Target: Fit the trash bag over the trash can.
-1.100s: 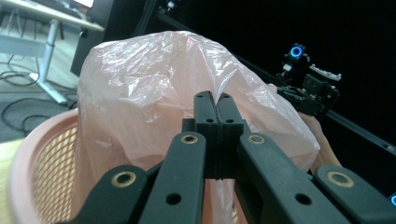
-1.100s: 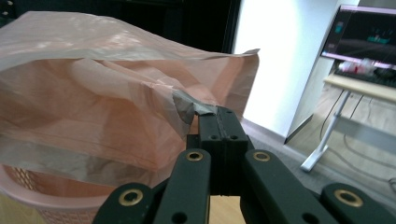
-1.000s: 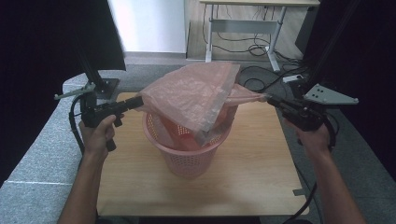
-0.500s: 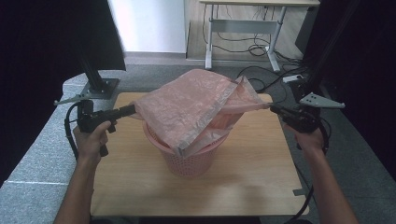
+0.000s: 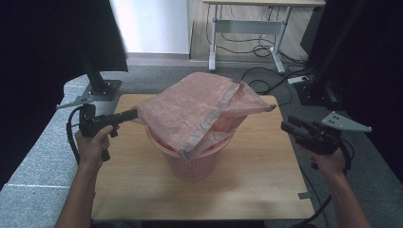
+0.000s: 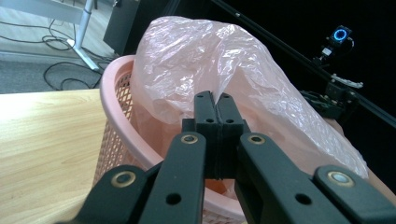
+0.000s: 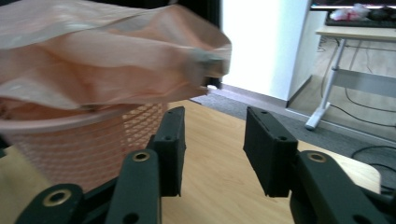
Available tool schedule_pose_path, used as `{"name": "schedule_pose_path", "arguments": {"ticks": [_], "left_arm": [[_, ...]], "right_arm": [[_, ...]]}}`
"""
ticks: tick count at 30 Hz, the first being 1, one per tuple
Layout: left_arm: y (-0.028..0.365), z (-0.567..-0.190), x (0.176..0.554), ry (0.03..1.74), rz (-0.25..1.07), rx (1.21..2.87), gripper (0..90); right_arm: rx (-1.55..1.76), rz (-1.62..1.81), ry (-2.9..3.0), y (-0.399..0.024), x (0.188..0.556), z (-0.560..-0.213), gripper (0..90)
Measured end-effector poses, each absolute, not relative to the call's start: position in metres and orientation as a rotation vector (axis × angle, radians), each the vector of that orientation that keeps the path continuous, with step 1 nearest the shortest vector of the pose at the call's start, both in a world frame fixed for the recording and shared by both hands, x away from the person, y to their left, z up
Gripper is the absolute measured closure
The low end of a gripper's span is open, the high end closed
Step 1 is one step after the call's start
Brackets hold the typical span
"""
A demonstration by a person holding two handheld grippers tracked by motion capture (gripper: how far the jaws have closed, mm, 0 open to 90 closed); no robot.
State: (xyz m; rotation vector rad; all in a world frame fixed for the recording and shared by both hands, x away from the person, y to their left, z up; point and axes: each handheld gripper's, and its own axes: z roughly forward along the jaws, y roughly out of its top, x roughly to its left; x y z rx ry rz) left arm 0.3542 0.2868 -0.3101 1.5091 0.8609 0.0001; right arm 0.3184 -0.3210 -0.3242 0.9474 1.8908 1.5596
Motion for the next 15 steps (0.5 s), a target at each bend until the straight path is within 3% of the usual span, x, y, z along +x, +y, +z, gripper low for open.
{"name": "schedule_pose_path", "arguments": {"ticks": [7, 15], "left_arm": [[0.281, -0.308, 0.356, 0.849, -0.014, 1.522, 89.7], [0.280, -0.309, 0.357, 0.850, -0.020, 1.519, 89.7]], "right_arm": [[0.854, 1.601, 2.003, -0.277, 0.313, -0.325, 44.5], [0.844, 1.659, 2.105, -0.214, 0.342, -0.325, 34.7]]}}
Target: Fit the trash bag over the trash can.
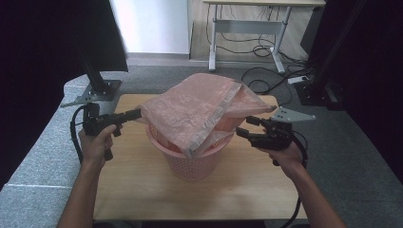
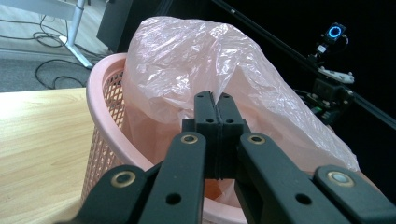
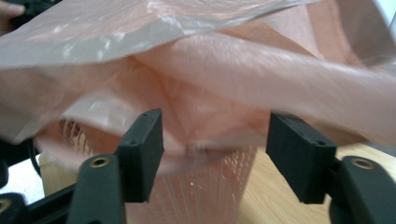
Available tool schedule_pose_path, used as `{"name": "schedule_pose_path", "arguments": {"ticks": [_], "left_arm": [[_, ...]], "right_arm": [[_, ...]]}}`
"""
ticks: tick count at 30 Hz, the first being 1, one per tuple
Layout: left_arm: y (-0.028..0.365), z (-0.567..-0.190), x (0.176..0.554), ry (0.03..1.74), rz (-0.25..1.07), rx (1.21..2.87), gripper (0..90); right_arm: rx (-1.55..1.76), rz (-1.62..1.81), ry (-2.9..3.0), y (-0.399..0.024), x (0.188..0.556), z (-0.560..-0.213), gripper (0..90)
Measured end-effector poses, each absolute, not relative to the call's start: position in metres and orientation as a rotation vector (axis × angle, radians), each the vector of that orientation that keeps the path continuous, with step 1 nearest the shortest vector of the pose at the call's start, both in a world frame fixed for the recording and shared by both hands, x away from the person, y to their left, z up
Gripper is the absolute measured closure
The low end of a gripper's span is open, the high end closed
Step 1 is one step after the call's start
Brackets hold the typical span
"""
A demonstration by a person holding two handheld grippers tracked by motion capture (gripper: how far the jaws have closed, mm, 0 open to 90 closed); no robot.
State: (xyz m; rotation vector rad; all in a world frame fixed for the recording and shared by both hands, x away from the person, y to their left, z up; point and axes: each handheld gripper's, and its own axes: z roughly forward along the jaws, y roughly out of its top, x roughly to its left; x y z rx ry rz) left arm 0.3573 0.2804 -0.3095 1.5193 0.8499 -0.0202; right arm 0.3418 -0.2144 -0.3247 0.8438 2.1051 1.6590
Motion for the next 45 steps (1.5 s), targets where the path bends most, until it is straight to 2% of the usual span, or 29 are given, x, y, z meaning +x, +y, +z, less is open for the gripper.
{"name": "schedule_pose_path", "arguments": {"ticks": [1, 5, 6, 13, 16, 17, 18, 20, 21, 33, 37, 45], "left_arm": [[0.280, -0.310, 0.357, 0.851, -0.020, 1.521, 89.7], [0.281, -0.311, 0.357, 0.851, -0.013, 1.531, 89.7], [0.281, -0.312, 0.356, 0.851, -0.006, 1.538, 89.7], [0.279, -0.311, 0.356, 0.849, 0.000, 1.547, 89.7], [0.277, -0.310, 0.356, 0.850, 0.002, 1.550, 89.7], [0.276, -0.309, 0.357, 0.847, 0.002, 1.556, 89.7], [0.276, -0.309, 0.357, 0.847, 0.002, 1.556, 89.7], [0.274, -0.309, 0.358, 0.847, 0.001, 1.558, 89.7], [0.273, -0.308, 0.359, 0.847, 0.000, 1.558, 89.7], [0.268, -0.313, 0.359, 0.849, 0.006, 1.593, 89.7], [0.268, -0.316, 0.358, 0.855, 0.005, 1.602, 89.6], [0.257, -0.321, 0.365, 0.877, 0.013, 1.654, 89.6]], "right_arm": [[0.870, 1.659, 2.117, -0.205, 0.348, -0.325, 32.4], [0.882, 1.608, 2.153, -0.194, 0.352, -0.329, 32.9], [0.890, 1.577, 2.155, -0.192, 0.351, -0.332, 37.6], [0.906, 1.579, 2.125, -0.196, 0.350, -0.341, 49.6], [0.894, 1.577, 2.114, -0.196, 0.350, -0.341, 60.4], [0.884, 1.558, 2.094, -0.195, 0.348, -0.340, 70.0], [0.884, 1.558, 2.094, -0.195, 0.348, -0.340, 70.0], [0.878, 1.555, 2.094, -0.195, 0.347, -0.339, 78.1], [0.878, 1.547, 2.092, -0.195, 0.346, -0.339, 85.3], [0.774, 1.598, 2.137, -0.207, 0.322, -0.335, 89.3], [0.710, 1.631, 2.189, -0.209, 0.303, -0.343, 89.5], [0.643, 1.631, 2.255, -0.199, 0.289, -0.358, 89.7]]}}
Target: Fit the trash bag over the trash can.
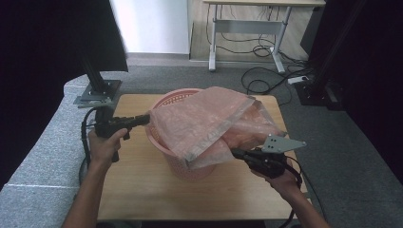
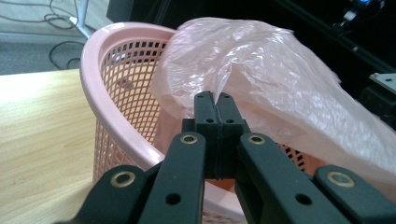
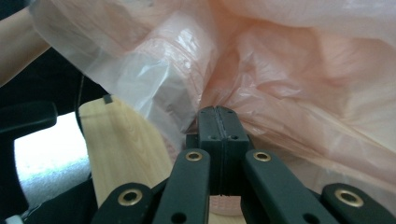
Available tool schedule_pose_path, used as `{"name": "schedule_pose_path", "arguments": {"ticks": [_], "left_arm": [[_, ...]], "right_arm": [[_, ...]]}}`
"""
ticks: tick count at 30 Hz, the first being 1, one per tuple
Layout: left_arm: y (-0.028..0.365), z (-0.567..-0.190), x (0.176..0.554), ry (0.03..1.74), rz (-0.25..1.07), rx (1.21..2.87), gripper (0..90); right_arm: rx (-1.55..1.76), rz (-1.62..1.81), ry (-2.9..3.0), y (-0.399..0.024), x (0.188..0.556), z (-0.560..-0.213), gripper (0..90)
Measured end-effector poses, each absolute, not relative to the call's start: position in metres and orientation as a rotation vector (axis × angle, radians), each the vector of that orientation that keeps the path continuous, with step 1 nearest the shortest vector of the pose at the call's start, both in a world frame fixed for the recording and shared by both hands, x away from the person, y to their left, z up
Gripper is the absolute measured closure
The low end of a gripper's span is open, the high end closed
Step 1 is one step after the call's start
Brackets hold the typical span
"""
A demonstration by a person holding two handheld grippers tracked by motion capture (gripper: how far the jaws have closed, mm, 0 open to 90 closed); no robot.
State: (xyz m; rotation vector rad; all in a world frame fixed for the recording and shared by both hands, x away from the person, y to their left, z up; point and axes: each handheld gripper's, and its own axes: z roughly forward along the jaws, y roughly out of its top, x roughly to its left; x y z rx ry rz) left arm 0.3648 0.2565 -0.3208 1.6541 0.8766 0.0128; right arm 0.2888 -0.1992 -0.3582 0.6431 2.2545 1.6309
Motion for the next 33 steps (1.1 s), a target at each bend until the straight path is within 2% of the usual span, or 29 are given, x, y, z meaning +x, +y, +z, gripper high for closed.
{"name": "schedule_pose_path", "arguments": {"ticks": [10, 19, 21, 22, 23, 24, 33], "left_arm": [[0.250, -0.325, 0.368, 0.913, 0.046, 1.702, 89.7], [0.246, -0.328, 0.369, 0.921, 0.055, 1.724, 89.7], [0.246, -0.328, 0.370, 0.926, 0.060, 1.725, 89.7], [0.246, -0.328, 0.370, 0.927, 0.062, 1.725, 89.7], [0.246, -0.328, 0.370, 0.927, 0.062, 1.724, 89.7], [0.246, -0.329, 0.370, 0.928, 0.063, 1.724, 89.7], [0.247, -0.328, 0.370, 0.929, 0.064, 1.716, 89.6]], "right_arm": [[0.622, 1.627, 2.337, -0.179, 0.291, -0.390, 89.6], [0.635, 1.646, 2.353, -0.175, 0.292, -0.402, 89.0], [0.629, 1.663, 2.333, -0.178, 0.290, -0.400, 85.8], [0.608, 1.698, 2.311, -0.187, 0.284, -0.396, 77.0], [0.608, 1.698, 2.311, -0.187, 0.284, -0.396, 77.0], [0.601, 1.717, 2.291, -0.197, 0.276, -0.390, 70.7], [0.609, 1.755, 2.131, -0.252, 0.254, -0.358, 59.7]]}}
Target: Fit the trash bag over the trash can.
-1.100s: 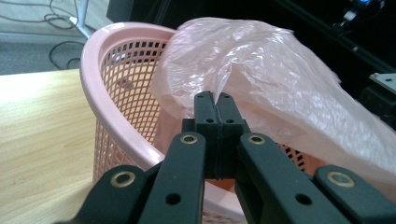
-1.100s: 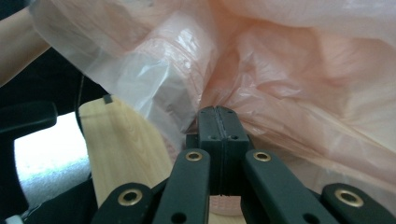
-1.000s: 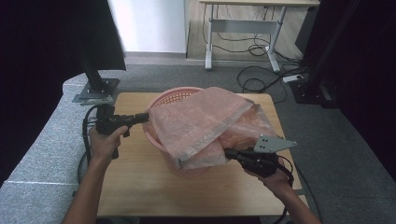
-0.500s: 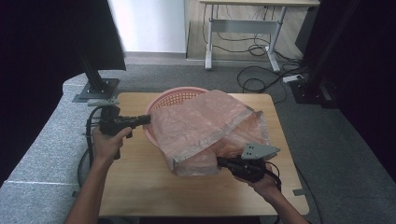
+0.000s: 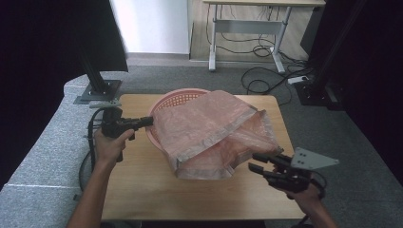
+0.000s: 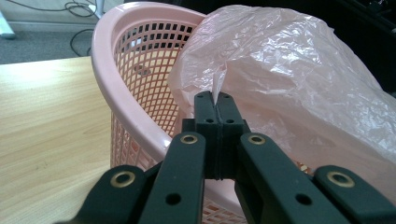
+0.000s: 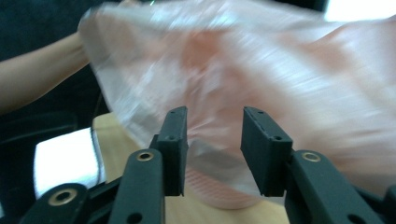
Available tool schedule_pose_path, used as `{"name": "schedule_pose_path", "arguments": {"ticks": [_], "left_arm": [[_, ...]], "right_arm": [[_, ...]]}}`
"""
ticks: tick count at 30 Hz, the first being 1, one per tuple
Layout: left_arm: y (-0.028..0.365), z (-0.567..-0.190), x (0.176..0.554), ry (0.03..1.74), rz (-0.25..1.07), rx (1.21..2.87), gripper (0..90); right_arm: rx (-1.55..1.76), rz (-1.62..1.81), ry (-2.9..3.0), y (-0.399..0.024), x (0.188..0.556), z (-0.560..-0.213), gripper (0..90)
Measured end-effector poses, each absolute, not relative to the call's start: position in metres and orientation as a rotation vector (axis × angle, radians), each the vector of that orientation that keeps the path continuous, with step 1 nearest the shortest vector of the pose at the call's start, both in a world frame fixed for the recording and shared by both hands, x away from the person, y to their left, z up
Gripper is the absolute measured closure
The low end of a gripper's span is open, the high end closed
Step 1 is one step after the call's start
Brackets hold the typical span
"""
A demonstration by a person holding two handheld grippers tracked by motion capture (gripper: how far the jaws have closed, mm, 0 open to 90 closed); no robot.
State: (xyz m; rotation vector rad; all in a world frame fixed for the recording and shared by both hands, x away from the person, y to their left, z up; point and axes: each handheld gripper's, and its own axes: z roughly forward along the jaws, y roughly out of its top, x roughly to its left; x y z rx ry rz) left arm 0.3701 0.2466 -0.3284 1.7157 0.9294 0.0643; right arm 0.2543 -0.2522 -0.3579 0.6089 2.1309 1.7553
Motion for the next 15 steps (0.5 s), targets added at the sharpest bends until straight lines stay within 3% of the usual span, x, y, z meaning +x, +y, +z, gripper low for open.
{"name": "schedule_pose_path", "arguments": {"ticks": [5, 9, 15], "left_arm": [[0.248, -0.327, 0.371, 0.934, 0.065, 1.709, 89.7], [0.248, -0.325, 0.373, 0.934, 0.066, 1.712, 89.6], [0.246, -0.326, 0.378, 0.938, 0.057, 1.719, 89.6]], "right_arm": [[0.659, 1.737, 2.022, -0.285, 0.265, -0.335, 55.3], [0.714, 1.685, 2.003, -0.302, 0.300, -0.323, 51.2], [0.787, 1.591, 2.031, -0.296, 0.337, -0.325, 47.1]]}}
